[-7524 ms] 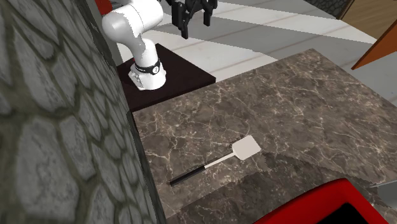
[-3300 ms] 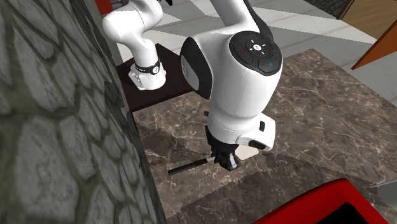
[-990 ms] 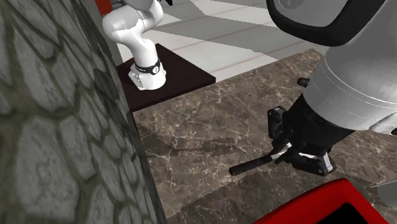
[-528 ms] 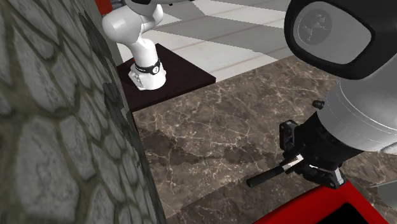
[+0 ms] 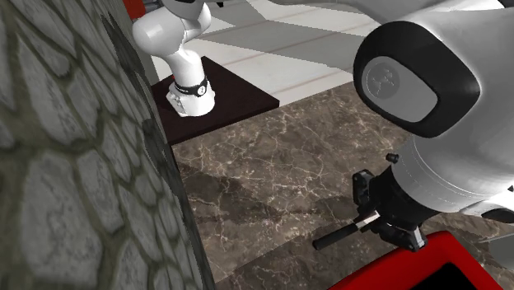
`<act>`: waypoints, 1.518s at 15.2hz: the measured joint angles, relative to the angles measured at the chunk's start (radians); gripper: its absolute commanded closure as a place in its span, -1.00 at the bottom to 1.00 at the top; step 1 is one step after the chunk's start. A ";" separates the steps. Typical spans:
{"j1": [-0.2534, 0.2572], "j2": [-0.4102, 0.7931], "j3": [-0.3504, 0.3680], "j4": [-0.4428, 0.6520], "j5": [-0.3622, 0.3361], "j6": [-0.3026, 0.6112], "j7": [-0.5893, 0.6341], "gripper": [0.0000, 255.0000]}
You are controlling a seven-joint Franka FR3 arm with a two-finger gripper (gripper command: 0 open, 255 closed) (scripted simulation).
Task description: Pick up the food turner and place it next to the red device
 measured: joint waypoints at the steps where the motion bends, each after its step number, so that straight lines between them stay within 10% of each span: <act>1: 0.001 0.000 0.000 -0.017 0.000 0.016 0.000 1.00; 23: 0.014 0.027 0.007 -0.183 0.009 0.208 -0.002 1.00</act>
